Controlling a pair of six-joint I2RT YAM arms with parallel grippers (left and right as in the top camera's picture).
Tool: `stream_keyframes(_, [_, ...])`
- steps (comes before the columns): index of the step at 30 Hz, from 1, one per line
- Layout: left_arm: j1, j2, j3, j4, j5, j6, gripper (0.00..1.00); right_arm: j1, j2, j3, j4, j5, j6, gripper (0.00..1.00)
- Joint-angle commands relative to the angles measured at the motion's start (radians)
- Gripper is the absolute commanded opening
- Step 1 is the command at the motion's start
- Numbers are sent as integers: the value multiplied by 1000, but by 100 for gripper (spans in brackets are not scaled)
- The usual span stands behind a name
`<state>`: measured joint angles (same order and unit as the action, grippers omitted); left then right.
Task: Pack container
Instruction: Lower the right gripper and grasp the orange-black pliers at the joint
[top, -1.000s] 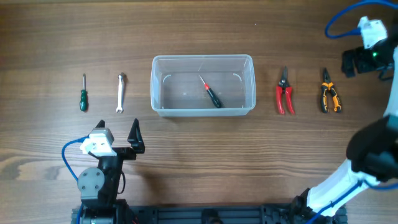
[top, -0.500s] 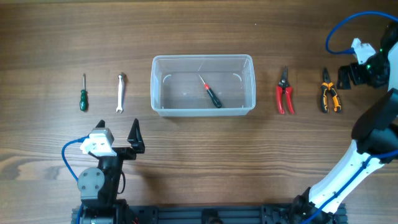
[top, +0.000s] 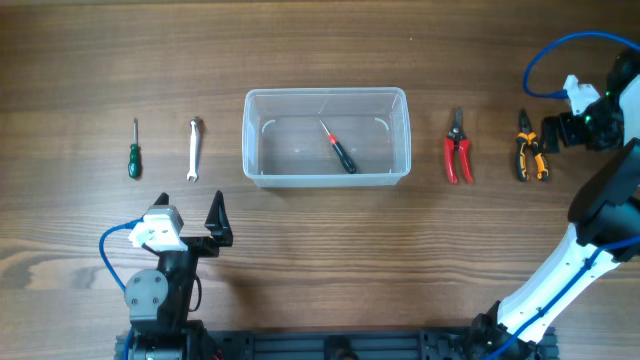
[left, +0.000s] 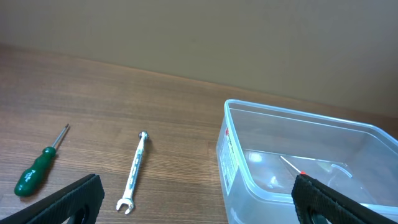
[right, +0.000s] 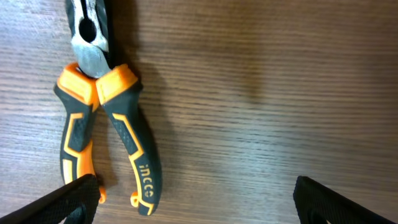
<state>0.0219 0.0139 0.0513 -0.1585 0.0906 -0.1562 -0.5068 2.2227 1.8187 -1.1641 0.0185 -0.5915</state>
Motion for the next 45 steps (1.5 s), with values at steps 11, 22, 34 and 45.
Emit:
stream_keyframes(11, [7, -7, -6, 0, -3, -13, 100, 34, 14, -48, 59, -20, 10, 100])
stream_keyframes(22, [7, -7, -6, 0, -3, -13, 100, 43, 14, -54, 80, -19, -37, 100])
stream_keyframes(34, [7, -7, -6, 0, -3, -13, 100, 43, 21, -72, 96, -19, -60, 100])
stream_keyframes(45, [7, -7, -6, 1, -3, -13, 100, 43, 46, -77, 102, -15, -60, 100])
